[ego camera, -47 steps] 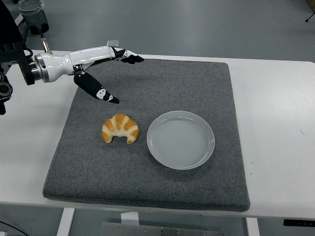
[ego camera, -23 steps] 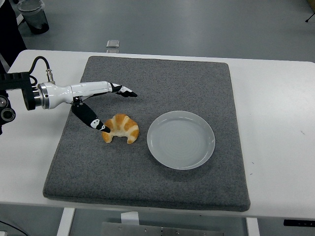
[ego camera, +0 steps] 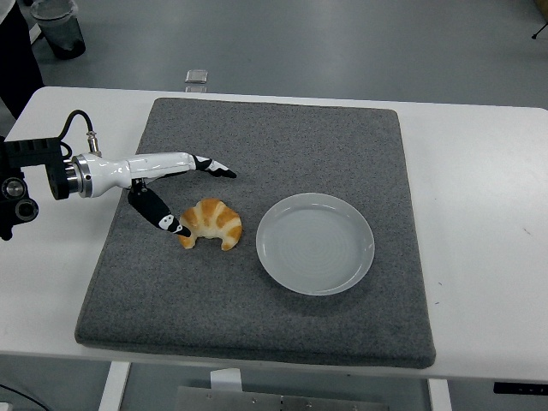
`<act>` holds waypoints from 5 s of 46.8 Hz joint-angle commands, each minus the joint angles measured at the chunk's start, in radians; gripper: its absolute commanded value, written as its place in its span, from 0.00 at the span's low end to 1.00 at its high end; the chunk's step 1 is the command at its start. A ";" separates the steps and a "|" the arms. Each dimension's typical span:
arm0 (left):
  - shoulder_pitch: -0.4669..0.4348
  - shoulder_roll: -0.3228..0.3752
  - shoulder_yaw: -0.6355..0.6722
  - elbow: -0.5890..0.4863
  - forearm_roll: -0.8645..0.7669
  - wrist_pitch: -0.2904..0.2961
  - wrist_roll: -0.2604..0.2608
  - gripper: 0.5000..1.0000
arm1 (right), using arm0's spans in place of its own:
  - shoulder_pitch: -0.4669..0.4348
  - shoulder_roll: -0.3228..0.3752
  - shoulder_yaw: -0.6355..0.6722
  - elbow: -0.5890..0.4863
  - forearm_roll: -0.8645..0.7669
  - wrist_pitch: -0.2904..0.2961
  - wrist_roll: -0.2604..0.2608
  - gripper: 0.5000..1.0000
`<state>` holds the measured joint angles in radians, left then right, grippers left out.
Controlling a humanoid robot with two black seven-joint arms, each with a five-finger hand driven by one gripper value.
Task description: Place the bread on the plate
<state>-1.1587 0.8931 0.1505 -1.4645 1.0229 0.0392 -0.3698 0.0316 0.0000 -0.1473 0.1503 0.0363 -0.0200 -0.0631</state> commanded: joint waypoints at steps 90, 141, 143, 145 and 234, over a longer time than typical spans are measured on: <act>0.113 -0.158 -0.002 0.176 0.000 0.085 -0.089 0.00 | -0.002 0.000 -0.002 -0.002 -0.001 -0.005 0.000 0.86; -0.160 -0.006 -0.098 0.285 0.000 0.021 -0.107 0.00 | -0.004 0.000 -0.002 0.000 -0.001 0.000 0.000 0.86; -0.183 -0.006 -0.098 0.294 0.000 0.011 -0.107 0.00 | -0.004 0.000 -0.002 0.000 -0.001 0.000 0.000 0.86; -0.208 -0.006 -0.098 0.302 0.000 0.001 -0.107 0.00 | -0.004 0.000 -0.002 0.000 -0.001 0.000 0.000 0.86; -0.092 -0.494 -0.100 0.257 0.345 0.140 -0.101 0.00 | -0.010 0.000 0.000 -0.002 -0.001 -0.005 0.000 0.86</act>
<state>-1.2700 0.4089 0.0501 -1.2100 1.3423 0.1771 -0.4708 0.0215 0.0000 -0.1473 0.1487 0.0356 -0.0247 -0.0627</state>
